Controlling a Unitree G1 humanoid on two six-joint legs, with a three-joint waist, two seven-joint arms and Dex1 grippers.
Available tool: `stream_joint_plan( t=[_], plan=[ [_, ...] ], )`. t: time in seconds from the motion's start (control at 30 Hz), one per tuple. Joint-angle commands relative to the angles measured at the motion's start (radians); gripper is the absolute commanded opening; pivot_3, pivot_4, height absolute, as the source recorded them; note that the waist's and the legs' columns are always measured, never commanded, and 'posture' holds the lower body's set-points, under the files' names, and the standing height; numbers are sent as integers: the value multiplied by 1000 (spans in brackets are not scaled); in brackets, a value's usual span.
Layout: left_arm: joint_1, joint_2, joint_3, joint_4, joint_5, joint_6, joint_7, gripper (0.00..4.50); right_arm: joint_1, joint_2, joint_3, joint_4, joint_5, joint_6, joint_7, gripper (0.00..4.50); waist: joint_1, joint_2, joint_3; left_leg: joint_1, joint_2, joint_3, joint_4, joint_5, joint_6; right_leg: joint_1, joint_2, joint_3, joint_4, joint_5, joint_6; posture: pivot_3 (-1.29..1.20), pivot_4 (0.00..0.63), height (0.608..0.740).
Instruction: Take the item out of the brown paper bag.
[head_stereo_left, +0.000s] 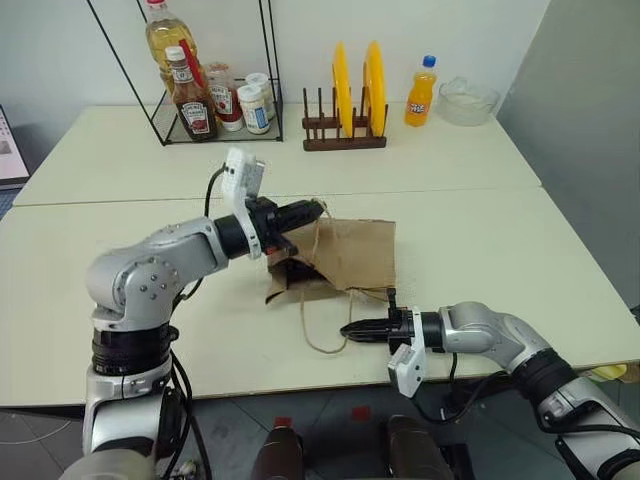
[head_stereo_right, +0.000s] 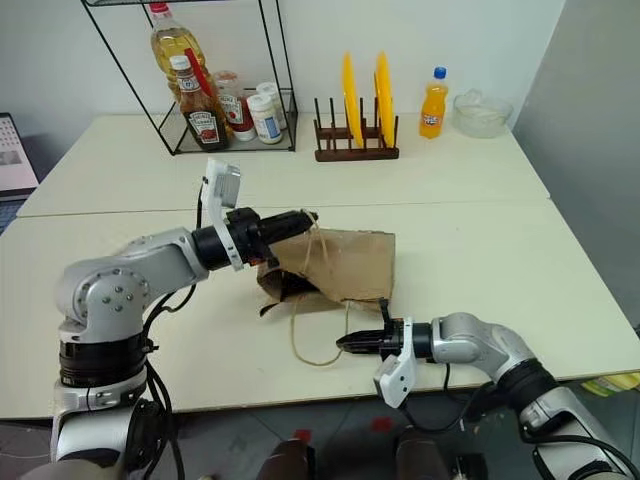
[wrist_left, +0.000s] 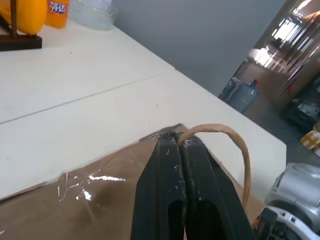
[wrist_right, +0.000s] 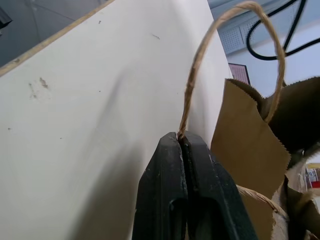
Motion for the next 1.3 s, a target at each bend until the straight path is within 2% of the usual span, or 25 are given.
stream_joint_plan(
  t=[0.03, 0.37, 0.6, 0.73, 0.93, 1.03, 1.17, 1.3],
  plan=[
    [-81, -11, 31, 4, -29, 34, 41, 0, 43, -40, 62, 49, -117, 24, 39, 49, 2, -2, -1, 0, 0, 0, 0, 0, 0, 0, 0, 0, 0, 0, 0, 0, 150, 740],
    [-301, -42, 74, 165, -10, 71, 112, 0, 42, -74, 60, -2, -80, 51, 73, 49, 11, -3, -2, 0, -1, -1, 1, 0, -1, 1, 0, 0, -1, 0, 0, 0, 150, 740],
    [-336, -24, 68, 201, 29, 38, 74, 0, 44, -78, 57, -37, -52, 91, 108, 49, 11, -3, -2, 0, -1, -2, 1, 0, -1, 1, 0, 0, -1, 0, 0, 0, 150, 740],
    [-403, -33, 102, 245, 21, 4, 63, 0, 54, -86, 49, -44, -35, 113, 122, 49, 15, -3, -2, -1, -1, -2, 1, 0, -1, 1, 0, 0, -1, 0, 0, 0, 150, 740],
    [-359, -17, 66, 191, 24, 3, 7, 0, 85, -79, 34, -42, 5, 150, 117, 49, 13, -3, -2, -1, -1, -1, 0, 0, -1, 1, 0, 0, -1, 0, 1, 0, 150, 740],
    [-333, -24, 65, 153, 11, 12, -3, 0, 110, -85, 10, -75, 77, 181, 136, 629, 15, -3, -2, -1, -1, -2, 0, 0, -1, 1, 0, 0, -2, 0, 1, 0, 150, 740],
    [-316, -22, 63, 135, 13, 14, -13, 0, 162, -131, -44, -146, 160, 188, 139, 1977, 15, -3, -2, -2, -1, -2, 0, 0, -1, 1, 0, 1, -2, -1, 1, 0, 150, 740],
    [-310, -14, 61, 142, 22, 11, -29, 0, 261, -229, -125, -269, 305, 200, 152, 3305, 16, -3, -1, -2, -1, -2, 0, 0, -1, 1, 0, 1, -2, -1, 2, 0, 150, 740]
  ],
)
